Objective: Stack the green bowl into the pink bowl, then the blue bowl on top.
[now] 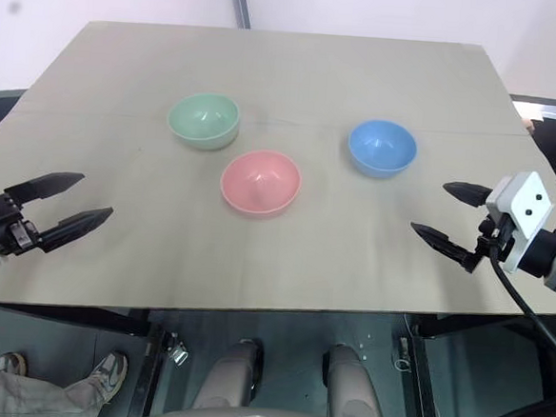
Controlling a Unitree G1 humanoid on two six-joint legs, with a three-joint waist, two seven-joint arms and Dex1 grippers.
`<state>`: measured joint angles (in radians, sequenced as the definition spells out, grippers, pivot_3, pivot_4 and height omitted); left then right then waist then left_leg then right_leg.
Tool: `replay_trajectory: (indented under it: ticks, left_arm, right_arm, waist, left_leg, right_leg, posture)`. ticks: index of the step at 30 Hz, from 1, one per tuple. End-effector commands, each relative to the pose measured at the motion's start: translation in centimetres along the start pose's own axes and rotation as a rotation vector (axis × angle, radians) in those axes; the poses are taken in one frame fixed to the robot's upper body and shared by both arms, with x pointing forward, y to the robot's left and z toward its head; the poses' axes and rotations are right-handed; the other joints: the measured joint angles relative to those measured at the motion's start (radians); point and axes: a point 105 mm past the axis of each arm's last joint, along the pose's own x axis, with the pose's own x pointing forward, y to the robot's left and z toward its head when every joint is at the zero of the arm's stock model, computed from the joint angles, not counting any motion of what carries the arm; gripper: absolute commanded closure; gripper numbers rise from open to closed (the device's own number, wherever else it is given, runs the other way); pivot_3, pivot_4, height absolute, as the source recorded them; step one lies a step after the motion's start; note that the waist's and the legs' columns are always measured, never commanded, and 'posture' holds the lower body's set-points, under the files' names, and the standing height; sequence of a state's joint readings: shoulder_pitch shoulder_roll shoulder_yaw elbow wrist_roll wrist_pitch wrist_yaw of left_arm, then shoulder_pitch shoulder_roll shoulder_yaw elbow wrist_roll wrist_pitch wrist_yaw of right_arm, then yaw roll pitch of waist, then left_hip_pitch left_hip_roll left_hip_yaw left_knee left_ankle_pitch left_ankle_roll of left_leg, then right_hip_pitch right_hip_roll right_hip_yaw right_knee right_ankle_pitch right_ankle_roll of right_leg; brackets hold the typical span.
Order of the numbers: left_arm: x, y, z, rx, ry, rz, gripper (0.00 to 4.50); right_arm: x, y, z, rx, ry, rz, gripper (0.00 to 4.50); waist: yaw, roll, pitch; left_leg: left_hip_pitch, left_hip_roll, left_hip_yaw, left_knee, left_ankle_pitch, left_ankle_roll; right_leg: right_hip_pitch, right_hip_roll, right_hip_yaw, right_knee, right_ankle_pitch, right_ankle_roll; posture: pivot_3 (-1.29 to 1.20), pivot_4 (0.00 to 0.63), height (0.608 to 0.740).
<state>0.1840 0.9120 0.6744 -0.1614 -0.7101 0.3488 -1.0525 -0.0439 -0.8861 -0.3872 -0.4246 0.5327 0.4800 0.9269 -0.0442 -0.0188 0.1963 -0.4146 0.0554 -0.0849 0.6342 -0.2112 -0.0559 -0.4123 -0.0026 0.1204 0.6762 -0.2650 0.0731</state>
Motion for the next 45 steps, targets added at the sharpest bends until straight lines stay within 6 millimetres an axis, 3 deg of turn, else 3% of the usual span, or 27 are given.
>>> replay_trajectory:
  ticks: [1,9,13,17,20,26,33,38,45]
  left_arm:
    - [0.0,0.5,1.5,0.048,-0.025,0.003,0.0]
    - [1.7,0.7,2.2,0.075,-0.032,-0.02,0.0]
    - [3.4,1.3,2.1,0.188,0.054,0.043,0.0]
    - [6.1,2.3,1.6,0.517,0.353,0.006,0.0]
    - [8.3,3.2,2.7,0.678,0.384,-0.03,0.0]
    - [14.7,5.7,5.2,0.931,0.44,-0.056,0.0]
    - [19.4,5.9,4.6,1.09,0.546,-0.157,0.0]
    - [20.4,5.6,4.4,1.094,0.558,-0.212,0.0]
    - [20.3,6.0,3.9,1.104,0.604,-0.236,0.0]
  right_arm:
    - [0.8,0.4,1.5,-0.04,-0.045,0.018,0.02]
    - [2.3,0.9,2.1,-0.046,-0.084,0.033,0.02]
    - [3.1,1.3,3.0,-0.054,-0.124,0.056,0.02]
    - [5.6,2.7,4.6,-0.073,-0.209,0.116,0.02]
    - [7.0,3.8,5.6,-0.072,-0.253,0.151,0.02]
    - [9.0,5.1,7.3,-0.11,-0.314,0.183,0.02]
    - [9.5,6.0,8.3,-0.126,-0.354,0.174,0.02]
    - [9.0,6.1,8.2,-0.13,-0.346,0.145,0.02]
    - [8.5,6.1,7.9,-0.122,-0.335,0.108,0.02]
  waist:
    - [0.0,0.0,0.0]
    - [0.0,0.0,0.0]
    - [0.0,0.0,0.0]
    - [-0.001,-0.002,0.001]
    - [0.004,0.0,0.001]
    - [0.008,0.0,0.001]
    - [-0.008,0.0,0.002]
    - [-0.012,-0.001,0.002]
    - [-0.014,-0.001,0.002]
  left_leg:
    - [0.0,0.0,0.0,0.0,0.0,0.0]
    - [0.0,0.0,0.0,0.001,0.0,0.0]
    - [0.0,0.0,0.0,0.001,0.0,0.0]
    - [0.001,0.0,0.0,0.001,0.0,0.0]
    - [0.0,-0.001,0.0,0.001,0.0,0.0]
    - [-0.002,-0.001,-0.002,0.0,0.0,0.0]
    - [-0.003,-0.002,-0.002,0.0,0.0,0.0]
    - [-0.005,-0.001,-0.003,-0.001,0.0,0.0]
    - [-0.005,-0.001,-0.004,0.0,0.0,0.0]
  right_leg:
    - [0.0,0.0,0.0,0.0,0.0,0.0]
    - [0.0,0.0,0.0,0.001,-0.001,-0.002]
    - [0.0,0.0,0.0,0.001,0.0,0.0]
    - [0.0,0.001,0.0,0.002,0.0,0.001]
    - [0.0,0.001,0.0,0.002,0.0,0.0]
    - [-0.001,0.001,-0.001,0.002,0.002,-0.002]
    - [-0.002,0.001,-0.002,0.002,0.003,-0.003]
    - [-0.004,0.001,-0.002,0.002,0.003,-0.003]
    - [-0.003,0.001,-0.003,0.003,0.003,-0.003]
  posture:
    - [0.0,0.15,0.727]
    - [0.0,0.15,0.727]
    - [0.0,0.15,0.727]
    - [0.0,0.15,0.727]
    - [0.0,0.15,0.727]
    - [0.0,0.15,0.727]
    - [0.0,0.15,0.727]
    - [0.0,0.15,0.727]
    - [0.0,0.15,0.727]
